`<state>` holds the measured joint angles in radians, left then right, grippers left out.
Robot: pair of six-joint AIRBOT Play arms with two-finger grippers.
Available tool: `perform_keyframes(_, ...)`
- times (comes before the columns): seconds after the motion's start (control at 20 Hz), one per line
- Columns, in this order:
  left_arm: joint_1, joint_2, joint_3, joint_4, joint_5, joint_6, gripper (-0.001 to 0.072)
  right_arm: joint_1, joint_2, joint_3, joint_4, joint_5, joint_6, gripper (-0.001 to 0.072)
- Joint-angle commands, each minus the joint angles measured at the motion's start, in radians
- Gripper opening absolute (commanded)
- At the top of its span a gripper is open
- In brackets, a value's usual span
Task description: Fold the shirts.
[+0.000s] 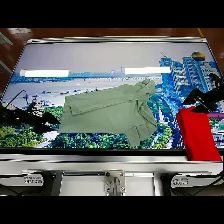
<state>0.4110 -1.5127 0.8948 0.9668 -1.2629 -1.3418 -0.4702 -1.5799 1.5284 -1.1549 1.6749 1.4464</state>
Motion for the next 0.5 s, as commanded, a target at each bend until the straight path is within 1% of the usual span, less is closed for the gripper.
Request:
perform_keyframes(0.0, -0.049, -0.032, -0.027, -0.026, 0.092, 0.013, 0.0712, -0.008, 0.002, -0.015, 0.023, -0.015, -0.003, 0.0646)
perform_keyframes(0.15, -0.087, -0.067, -0.027, -0.047, 0.094, 0.013, 0.0709, -0.008, 0.002, -0.015, -0.005, -0.012, -0.003, 0.0647)
perform_keyframes(0.2, -0.097, -0.073, -0.027, -0.049, 0.103, 0.000, 0.0609, -0.006, 0.002, -0.015, -0.053, -0.011, 0.002, 0.0646)
perform_keyframes(0.25, -0.104, -0.074, -0.027, -0.049, 0.113, -0.021, 0.0416, 0.000, 0.000, -0.016, -0.137, -0.003, 0.013, 0.0647)
perform_keyframes(0.3, -0.106, -0.073, -0.027, -0.053, 0.115, -0.029, 0.0186, 0.005, 0.001, -0.023, -0.216, 0.003, 0.018, 0.0646)
perform_keyframes(0.35, -0.106, -0.072, -0.023, -0.058, 0.108, -0.027, 0.0088, 0.007, 0.001, -0.050, -0.253, 0.010, 0.018, 0.0646)
perform_keyframes(0.4, -0.106, -0.066, -0.019, -0.059, 0.102, -0.012, 0.0051, 0.007, 0.001, -0.094, -0.228, 0.011, 0.014, 0.0647)
perform_keyframes(0.45, -0.106, -0.053, -0.016, -0.060, 0.099, 0.006, 0.0041, 0.007, 0.001, -0.158, -0.171, 0.008, 0.000, 0.0646)
